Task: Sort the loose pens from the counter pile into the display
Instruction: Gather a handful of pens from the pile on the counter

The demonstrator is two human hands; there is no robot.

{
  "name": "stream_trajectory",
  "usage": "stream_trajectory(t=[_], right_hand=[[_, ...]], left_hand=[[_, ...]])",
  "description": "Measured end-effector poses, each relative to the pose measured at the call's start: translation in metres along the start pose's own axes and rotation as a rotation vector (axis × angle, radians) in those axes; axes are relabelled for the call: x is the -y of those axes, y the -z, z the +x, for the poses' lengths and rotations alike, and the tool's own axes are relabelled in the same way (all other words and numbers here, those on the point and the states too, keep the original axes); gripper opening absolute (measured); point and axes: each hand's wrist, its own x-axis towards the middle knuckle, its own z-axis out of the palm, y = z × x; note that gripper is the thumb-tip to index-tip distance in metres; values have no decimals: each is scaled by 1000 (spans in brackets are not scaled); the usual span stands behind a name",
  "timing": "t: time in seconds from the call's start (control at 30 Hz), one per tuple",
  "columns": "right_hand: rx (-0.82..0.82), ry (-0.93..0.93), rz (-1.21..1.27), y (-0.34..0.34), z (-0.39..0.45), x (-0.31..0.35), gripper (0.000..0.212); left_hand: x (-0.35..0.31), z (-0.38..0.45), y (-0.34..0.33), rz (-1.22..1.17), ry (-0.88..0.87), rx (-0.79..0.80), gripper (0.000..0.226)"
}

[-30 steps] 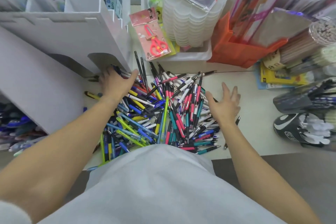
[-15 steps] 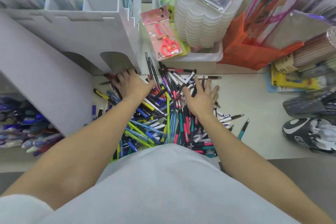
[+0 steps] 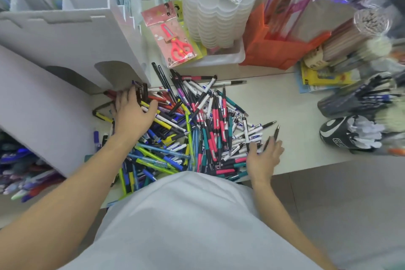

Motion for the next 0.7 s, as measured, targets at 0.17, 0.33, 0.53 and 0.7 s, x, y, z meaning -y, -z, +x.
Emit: stream_trajectory(t=[0.17, 0.33, 0.53, 0.7], right_hand=[[16, 89, 132, -29, -19, 26, 63], [178, 217, 131, -45, -38, 51, 66], [200, 269, -108, 1, -26, 44, 78], [372, 50, -366, 51, -31, 15, 106]], left_hand=[[11, -13, -3, 4, -71, 37, 75], [10, -25, 13, -44, -31, -39, 73], [43, -84, 37, 44, 115, -25, 79], [64, -118, 33, 54, 215, 118, 98]])
